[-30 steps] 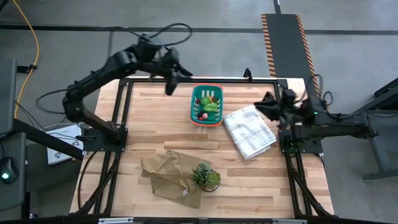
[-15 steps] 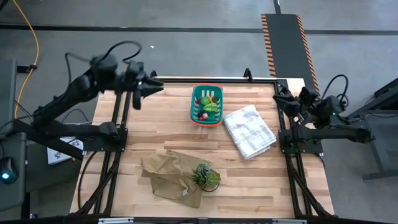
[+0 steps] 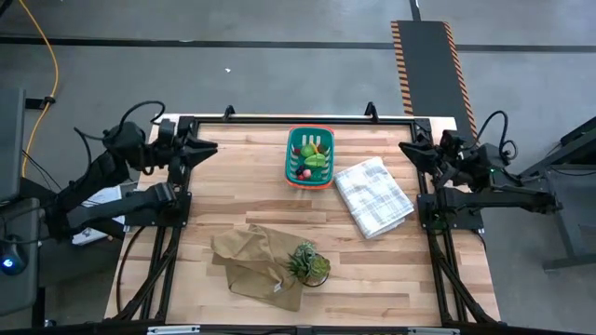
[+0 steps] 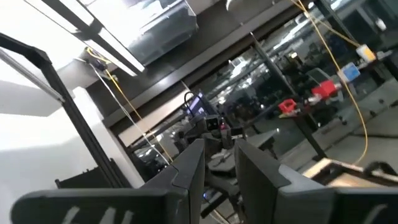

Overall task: Pick and placing Produce into tupperware
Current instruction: Return to Home Position

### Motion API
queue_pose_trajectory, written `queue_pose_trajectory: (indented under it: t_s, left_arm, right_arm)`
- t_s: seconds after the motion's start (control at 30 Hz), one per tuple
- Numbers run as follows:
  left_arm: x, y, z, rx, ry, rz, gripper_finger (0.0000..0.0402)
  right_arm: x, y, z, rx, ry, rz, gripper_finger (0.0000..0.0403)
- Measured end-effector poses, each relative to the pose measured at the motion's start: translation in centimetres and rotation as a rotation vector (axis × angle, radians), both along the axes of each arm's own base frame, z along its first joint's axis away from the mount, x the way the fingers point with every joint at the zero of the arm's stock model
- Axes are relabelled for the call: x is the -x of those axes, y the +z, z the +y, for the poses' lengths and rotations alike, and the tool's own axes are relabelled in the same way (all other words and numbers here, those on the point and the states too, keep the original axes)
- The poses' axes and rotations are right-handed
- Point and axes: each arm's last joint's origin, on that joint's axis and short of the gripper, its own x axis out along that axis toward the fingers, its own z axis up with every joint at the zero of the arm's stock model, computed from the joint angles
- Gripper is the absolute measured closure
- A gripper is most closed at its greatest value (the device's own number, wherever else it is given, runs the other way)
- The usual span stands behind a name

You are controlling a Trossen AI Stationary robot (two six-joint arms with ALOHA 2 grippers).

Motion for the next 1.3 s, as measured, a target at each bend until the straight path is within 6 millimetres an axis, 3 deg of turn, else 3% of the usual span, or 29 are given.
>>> queue_pose_trajectory:
  t_s: [0.2,0.43,0.53,0.7,0.83,1.0,1.3]
  left_arm:
    - [1.1,-1.7,-0.8,0.025,0.003,-0.030,0.0319]
    - [2.0,-3.8,-1.4,0.069,-0.003,-0.069,0.0319]
    - [2.6,-4.6,-1.9,0.063,-0.011,-0.095,0.0318]
    - [3.8,-6.6,-2.8,0.061,-0.026,-0.157,0.0319]
    - [3.0,-8.3,-2.5,0.109,-0.076,-0.113,0.0319]
    - [2.0,-9.0,-1.9,0.074,-0.134,-0.186,0.0319]
    - [1.4,-9.3,-2.6,0.068,-0.180,-0.215,0.0319]
  right_arm:
    - [-0.3,-0.9,0.0,-0.026,0.003,-0.030,0.0324]
    - [-1.3,-6.4,0.1,-0.159,0.038,-0.187,0.0324]
    - [-1.1,-7.6,0.2,-0.214,0.050,-0.243,0.0324]
    - [-0.9,-7.5,0.6,-0.251,0.048,-0.279,0.0324]
    - [-0.7,-6.8,0.7,-0.243,0.020,-0.298,0.0324]
    - [-0.6,-6.2,0.8,-0.244,-0.003,-0.300,0.0324]
    - [-0.7,-6.3,1.1,-0.269,-0.027,-0.271,0.0324]
